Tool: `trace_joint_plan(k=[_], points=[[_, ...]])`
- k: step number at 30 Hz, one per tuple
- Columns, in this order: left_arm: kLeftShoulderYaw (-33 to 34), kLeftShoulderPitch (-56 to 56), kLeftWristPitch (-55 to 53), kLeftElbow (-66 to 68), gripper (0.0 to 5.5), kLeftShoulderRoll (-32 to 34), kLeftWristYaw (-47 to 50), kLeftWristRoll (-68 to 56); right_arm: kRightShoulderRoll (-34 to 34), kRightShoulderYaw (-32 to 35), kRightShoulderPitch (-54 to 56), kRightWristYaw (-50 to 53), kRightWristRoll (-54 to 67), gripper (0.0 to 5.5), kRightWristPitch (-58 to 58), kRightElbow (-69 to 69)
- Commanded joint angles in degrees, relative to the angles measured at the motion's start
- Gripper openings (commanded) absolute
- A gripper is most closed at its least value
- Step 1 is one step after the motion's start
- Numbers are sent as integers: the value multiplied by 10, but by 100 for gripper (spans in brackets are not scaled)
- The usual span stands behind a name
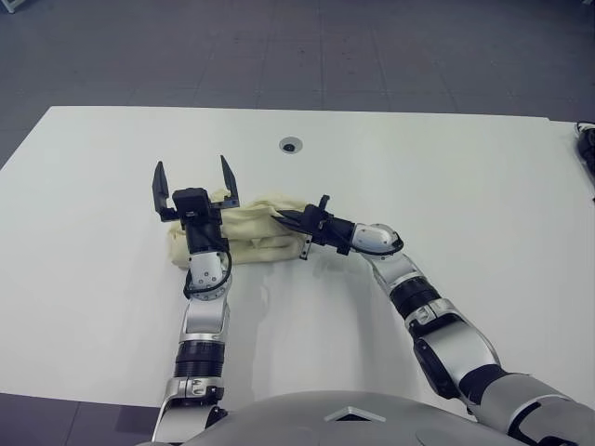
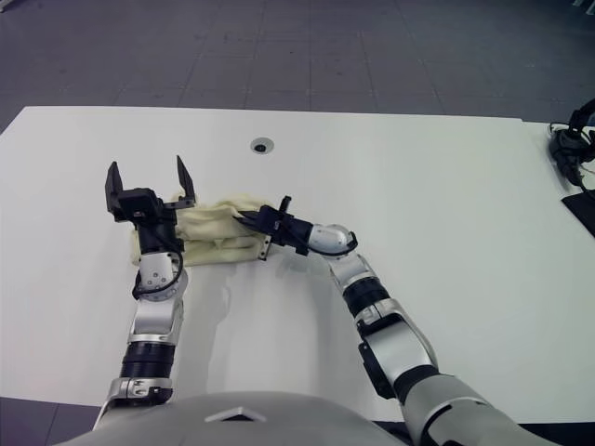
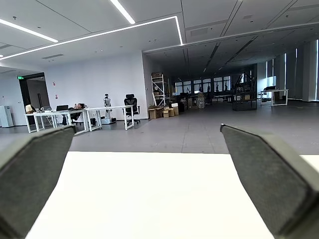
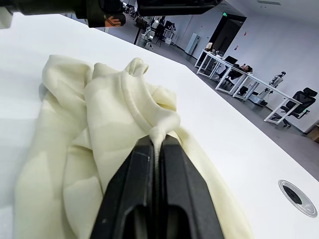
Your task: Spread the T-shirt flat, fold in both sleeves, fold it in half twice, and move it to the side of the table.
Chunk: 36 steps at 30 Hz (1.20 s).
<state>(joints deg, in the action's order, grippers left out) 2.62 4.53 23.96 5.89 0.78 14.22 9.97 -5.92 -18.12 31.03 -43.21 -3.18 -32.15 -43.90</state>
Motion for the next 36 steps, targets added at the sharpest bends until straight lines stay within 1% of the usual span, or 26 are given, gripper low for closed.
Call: trace_joint_plan(k=[1,3,5,6,8,11,13,14,15,17,20,24,27,29,32,36], points=[[-1,7,5,6,540,5,-3,5,-18,15,1,-3,9,1,-9,44],[12,10,-3,-19,540,10,-4,-7,-37,21,-11,-7,15,1,-13,91],[31,11,-20,-78,540,26,-17,-24,-60,24,-32,-19,27,1,-8,157],[41,12,-30,-108,540,37,-29,-37,-72,25,-44,-27,34,1,-4,192],[58,12,-69,-180,540,79,-82,-79,-109,23,-79,-54,59,1,7,282],[80,-15,-127,-279,540,172,-191,-144,-167,11,-138,-100,98,1,28,412],[89,-55,-146,-328,540,246,-295,-212,-204,-4,-183,-127,110,1,40,481],[93,-89,-156,-344,540,286,-364,-259,-222,-13,-206,-136,106,1,41,505],[98,-118,-149,-344,540,319,-419,-279,-235,-21,-227,-143,98,1,39,521],[106,-160,-146,-321,540,366,-491,-287,-253,-35,-259,-150,86,1,34,538],[97,-186,-138,-275,540,407,-557,-274,-273,-60,-294,-162,71,1,29,548],[65,-172,-120,-231,540,426,-585,-215,-294,-99,-320,-163,1,1,-14,518],[28,-161,-98,-228,540,435,-604,-169,-296,-111,-324,-146,-40,1,-50,487],[11,-139,-86,-228,540,448,-616,-140,-299,-114,-326,-141,-44,1,-58,479],[-10,-61,-88,-219,540,474,-643,-116,-312,-118,-328,-137,-57,1,-71,472],[-68,41,-129,-243,540,501,-726,-133,-319,-121,-326,-124,-74,1,-86,459]])
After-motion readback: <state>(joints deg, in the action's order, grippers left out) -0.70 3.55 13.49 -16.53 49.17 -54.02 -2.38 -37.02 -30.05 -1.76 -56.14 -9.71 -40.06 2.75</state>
